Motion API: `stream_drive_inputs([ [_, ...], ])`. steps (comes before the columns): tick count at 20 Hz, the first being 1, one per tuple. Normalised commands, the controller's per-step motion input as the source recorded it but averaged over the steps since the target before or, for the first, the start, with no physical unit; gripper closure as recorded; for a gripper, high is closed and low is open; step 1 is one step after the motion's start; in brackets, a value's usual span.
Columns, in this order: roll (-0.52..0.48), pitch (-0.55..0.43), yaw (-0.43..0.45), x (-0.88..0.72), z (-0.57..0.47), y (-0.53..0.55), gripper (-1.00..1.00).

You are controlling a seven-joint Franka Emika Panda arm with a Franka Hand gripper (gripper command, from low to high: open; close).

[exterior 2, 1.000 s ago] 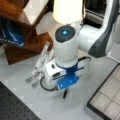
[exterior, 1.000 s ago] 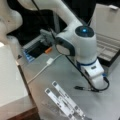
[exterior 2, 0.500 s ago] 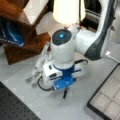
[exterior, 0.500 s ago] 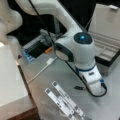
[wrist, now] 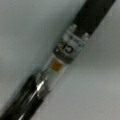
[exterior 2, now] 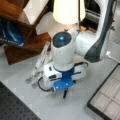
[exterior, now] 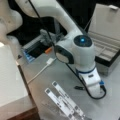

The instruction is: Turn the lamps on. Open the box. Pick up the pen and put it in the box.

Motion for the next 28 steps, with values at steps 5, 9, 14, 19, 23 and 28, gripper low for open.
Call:
stream_drive_inputs([
  [5, -0.151, -0.066, -0.004, 0.06, -0.06, 0.13, -1.0],
  [9, -0.165, -0.069, 0.023, 0.04, -0.01, 0.12, -1.0],
  [14, -0.177, -0.092, 0.032, 0.02, -0.02, 0.1, 1.0],
  [19, -0.176, -0.107, 0.042, 0.01, -0.04, 0.09, 1.0],
  [23, -0.168, -0.098, 0.047, 0.0, -0.04, 0.05, 1.0],
  [28, -0.164, -0.085, 0.047, 0.0, -0.02, 0.03, 1.0],
])
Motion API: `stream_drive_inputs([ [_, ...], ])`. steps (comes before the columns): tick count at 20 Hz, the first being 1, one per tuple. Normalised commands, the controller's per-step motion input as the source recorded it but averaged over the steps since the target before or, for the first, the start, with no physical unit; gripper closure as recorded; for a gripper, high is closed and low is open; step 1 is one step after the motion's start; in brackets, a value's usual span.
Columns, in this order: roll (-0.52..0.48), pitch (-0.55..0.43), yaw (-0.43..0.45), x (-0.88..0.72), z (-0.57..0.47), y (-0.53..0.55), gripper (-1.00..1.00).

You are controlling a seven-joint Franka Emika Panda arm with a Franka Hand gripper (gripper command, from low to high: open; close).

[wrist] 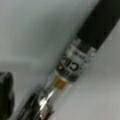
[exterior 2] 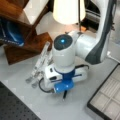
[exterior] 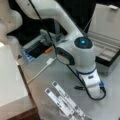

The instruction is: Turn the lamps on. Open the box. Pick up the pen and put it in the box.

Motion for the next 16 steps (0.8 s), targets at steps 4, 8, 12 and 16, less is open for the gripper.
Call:
stream_drive_inputs([
  [4, -0.163, -0.077, 0.04, 0.0, 0.0, 0.04, 1.0],
  [8, -0.161, -0.066, 0.036, -0.03, 0.02, 0.05, 1.0],
  [12, -0.161, -0.052, 0.031, -0.06, 0.05, 0.06, 1.0],
  [16, -0.154, -0.038, 0.027, -0.08, 0.03, 0.06, -1.0],
])
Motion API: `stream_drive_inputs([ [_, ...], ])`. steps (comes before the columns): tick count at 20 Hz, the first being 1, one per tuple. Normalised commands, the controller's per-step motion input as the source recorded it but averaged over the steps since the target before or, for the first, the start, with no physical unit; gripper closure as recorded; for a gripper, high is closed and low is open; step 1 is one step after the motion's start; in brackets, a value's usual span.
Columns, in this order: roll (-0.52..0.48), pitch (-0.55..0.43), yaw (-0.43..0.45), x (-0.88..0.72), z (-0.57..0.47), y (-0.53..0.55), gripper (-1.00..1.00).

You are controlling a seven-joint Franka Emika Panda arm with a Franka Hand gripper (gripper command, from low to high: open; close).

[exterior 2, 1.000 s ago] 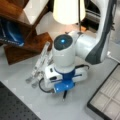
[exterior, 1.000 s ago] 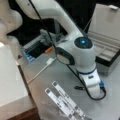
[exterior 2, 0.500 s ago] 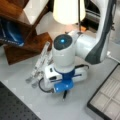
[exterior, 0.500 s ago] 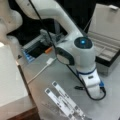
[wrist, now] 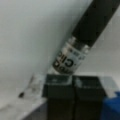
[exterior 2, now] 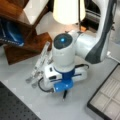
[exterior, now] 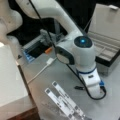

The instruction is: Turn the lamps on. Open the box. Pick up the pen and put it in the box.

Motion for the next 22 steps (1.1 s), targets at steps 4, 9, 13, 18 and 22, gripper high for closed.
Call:
stream_drive_inputs([
  [4, -0.154, -0.034, 0.023, -0.08, 0.0, 0.07, -1.0],
  [9, -0.145, -0.031, 0.018, -0.08, 0.01, 0.09, -1.0],
  [13, -0.14, -0.027, 0.017, -0.08, 0.01, 0.11, -1.0],
  [18, -0.141, -0.02, 0.011, -0.09, 0.01, 0.11, -1.0],
  [22, -0.139, -0.025, 0.003, -0.07, -0.04, 0.11, -1.0],
])
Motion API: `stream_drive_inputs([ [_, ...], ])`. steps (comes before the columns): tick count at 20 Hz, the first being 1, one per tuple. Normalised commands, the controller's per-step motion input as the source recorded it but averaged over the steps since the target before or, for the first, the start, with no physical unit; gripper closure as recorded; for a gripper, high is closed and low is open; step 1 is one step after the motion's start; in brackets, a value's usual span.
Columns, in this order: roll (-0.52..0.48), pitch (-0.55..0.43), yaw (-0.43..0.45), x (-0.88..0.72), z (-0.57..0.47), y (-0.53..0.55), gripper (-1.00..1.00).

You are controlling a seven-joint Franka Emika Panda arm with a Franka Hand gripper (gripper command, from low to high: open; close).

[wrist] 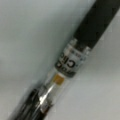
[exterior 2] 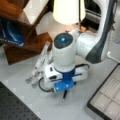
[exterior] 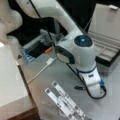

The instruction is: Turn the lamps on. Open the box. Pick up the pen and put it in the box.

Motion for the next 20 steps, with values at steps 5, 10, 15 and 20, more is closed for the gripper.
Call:
stream_drive_inputs([
  [5, -0.131, -0.032, -0.016, -0.07, -0.13, 0.11, -1.0],
  [10, -0.125, -0.061, -0.031, -0.03, -0.17, 0.12, -1.0],
  [15, -0.121, -0.08, -0.031, -0.02, -0.17, 0.1, -1.0],
  [20, -0.129, -0.098, -0.012, 0.0, -0.21, 0.08, 1.0],
])
